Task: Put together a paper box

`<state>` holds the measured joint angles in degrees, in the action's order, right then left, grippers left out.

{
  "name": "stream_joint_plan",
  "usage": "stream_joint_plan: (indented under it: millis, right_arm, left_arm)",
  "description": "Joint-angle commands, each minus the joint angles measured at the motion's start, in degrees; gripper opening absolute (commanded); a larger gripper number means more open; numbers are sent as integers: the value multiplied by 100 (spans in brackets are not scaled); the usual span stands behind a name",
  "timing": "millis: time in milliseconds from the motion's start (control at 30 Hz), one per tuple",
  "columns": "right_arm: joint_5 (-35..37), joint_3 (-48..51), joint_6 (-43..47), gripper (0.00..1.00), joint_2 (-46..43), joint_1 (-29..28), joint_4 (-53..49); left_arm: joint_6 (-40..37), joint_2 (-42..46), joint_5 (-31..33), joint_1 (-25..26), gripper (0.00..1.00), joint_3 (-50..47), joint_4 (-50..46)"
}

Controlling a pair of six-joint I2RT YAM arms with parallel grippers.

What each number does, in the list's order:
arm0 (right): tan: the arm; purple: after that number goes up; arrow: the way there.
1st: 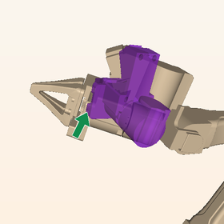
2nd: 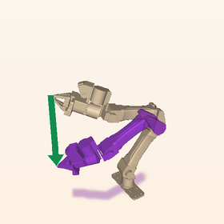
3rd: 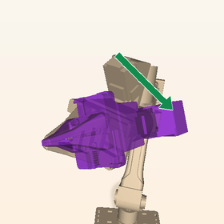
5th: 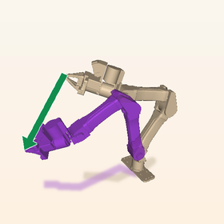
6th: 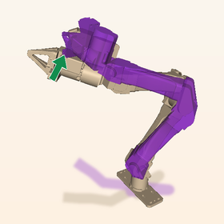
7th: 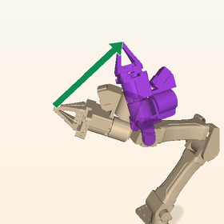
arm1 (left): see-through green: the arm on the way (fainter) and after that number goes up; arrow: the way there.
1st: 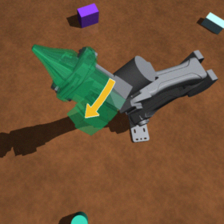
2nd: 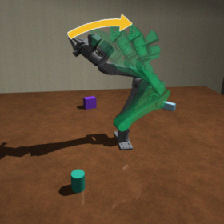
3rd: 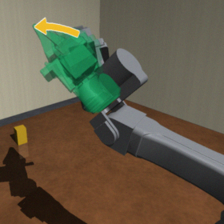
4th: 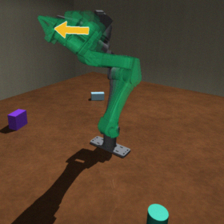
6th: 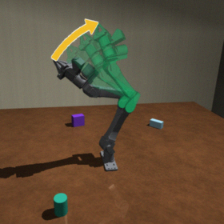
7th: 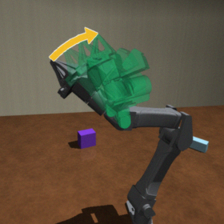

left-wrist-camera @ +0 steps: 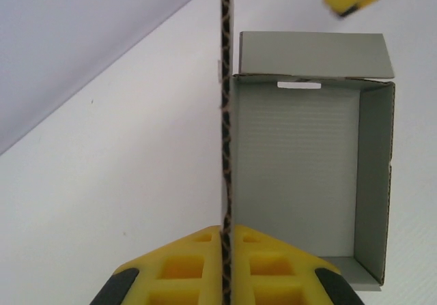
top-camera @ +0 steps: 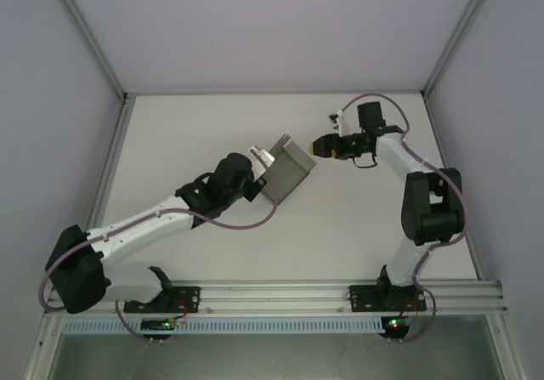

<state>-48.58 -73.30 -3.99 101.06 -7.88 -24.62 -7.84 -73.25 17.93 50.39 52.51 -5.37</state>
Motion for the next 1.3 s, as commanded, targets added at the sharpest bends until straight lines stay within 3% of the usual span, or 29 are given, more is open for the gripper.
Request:
stream_joint_plan:
  millis: [0, 133, 367, 567, 700, 767, 867, 1067, 1267]
  right_arm:
    - [-528, -272, -46, 48, 239, -164, -89]
    - [-706, -327, 58, 36, 309, -302, -196]
    - [-599, -379, 338, 31, 473, -581, -490]
    - [592, -526, 441, 31, 669, -970, -699]
    - [2675, -388, 414, 37, 611, -1529, -375]
    - [3028, -313, 441, 37, 682, -1719, -275]
    - [3345, -256, 484, 29, 794, -1804, -37]
    - [5052, -153, 438, 20, 917, -2259, 285]
    - [6094, -145, 459, 17, 1343, -2625, -56]
  left_arm:
    - [-71, 11, -9, 32, 0, 2, 304]
    - [32, -71, 87, 32, 0, 29, 264]
    - [149, -173, 123, 35, 0, 66, 295]
    - [259, -300, 82, 32, 0, 175, 165]
    - [363, -406, -120, 37, 0, 259, 76]
    - [395, -500, -140, 32, 0, 341, 0]
    - [422, -652, -157, 36, 0, 517, -193]
    - [722, -812, -146, 24, 0, 854, -454]
    - [1034, -926, -399, -303, 0, 1308, -1004]
